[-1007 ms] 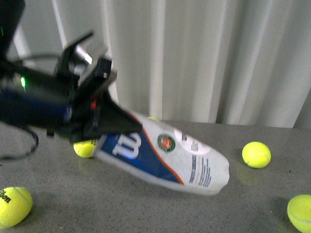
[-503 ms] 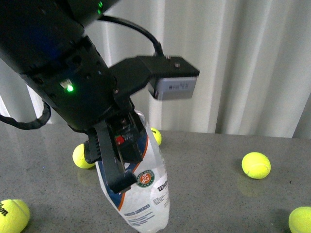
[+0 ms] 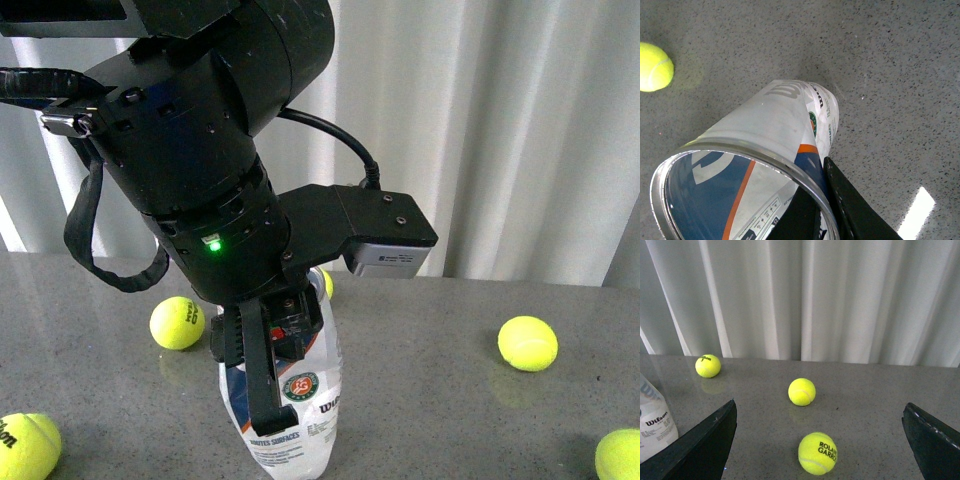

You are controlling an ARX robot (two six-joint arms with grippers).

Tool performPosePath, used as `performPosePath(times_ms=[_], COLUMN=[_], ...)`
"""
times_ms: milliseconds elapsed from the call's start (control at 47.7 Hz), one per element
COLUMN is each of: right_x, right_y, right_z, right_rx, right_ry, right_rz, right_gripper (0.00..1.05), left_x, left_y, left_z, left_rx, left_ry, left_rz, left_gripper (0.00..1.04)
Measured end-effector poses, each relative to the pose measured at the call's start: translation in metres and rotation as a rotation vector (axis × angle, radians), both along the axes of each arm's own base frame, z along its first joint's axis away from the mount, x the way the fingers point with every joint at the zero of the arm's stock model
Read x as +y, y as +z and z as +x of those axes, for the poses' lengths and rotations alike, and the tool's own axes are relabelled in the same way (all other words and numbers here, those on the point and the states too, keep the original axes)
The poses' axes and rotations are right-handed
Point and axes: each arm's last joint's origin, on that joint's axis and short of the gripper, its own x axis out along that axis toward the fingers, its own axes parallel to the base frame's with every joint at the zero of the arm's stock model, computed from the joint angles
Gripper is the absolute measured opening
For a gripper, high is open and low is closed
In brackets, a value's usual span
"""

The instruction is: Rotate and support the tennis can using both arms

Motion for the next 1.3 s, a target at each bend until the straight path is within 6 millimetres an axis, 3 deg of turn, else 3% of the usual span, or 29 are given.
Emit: performPosePath(times_ms=[105, 210, 294, 524, 650, 839, 965, 1132, 1300], right_x=[0.0, 0.0, 0.0, 0.0, 0.0, 0.0, 0.0, 0.0, 0.0], right_y=[0.0, 0.0, 0.0, 0.0, 0.0, 0.0, 0.0, 0.0, 0.0], right_z=[0.0, 0.0, 0.0, 0.0, 0.0, 0.0, 0.0, 0.0, 0.0], right_rx=[0.0, 0.0, 0.0, 0.0, 0.0, 0.0, 0.0, 0.0, 0.0], right_ry=[0.0, 0.0, 0.0, 0.0, 0.0, 0.0, 0.0, 0.0, 0.001], right_rz=[0.0, 0.0, 0.0, 0.0, 0.0, 0.0, 0.0, 0.0, 0.0], right_gripper=[0.98, 0.98, 0.98, 0.98, 0.98, 0.98, 0.98, 0.98, 0.98], left_x=[-0.003, -0.005, -0.005, 0.002, 0.007, 0.022, 0.043, 0.057, 0.057], left_y=[0.0, 0.003, 0.008, 0.034, 0.044, 0.069, 0.084, 0.085, 0.083], left_z=[0.0, 0.002, 0.004, 0.0, -0.002, -0.009, -0.006, -0.005, -0.005], left_rx=[0.014, 0.027, 0.025, -0.003, -0.016, -0.026, -0.098, -0.018, 0.028], left_ry=[-0.01, -0.009, -0.004, 0.01, 0.019, 0.104, 0.434, 0.718, 0.791], left_rz=[-0.019, -0.052, -0.072, -0.12, -0.15, -0.357, -0.624, -0.809, -0.853], left_gripper=[0.09, 0.3, 0.41, 0.84, 1.0, 0.98, 0.98, 0.98, 0.98])
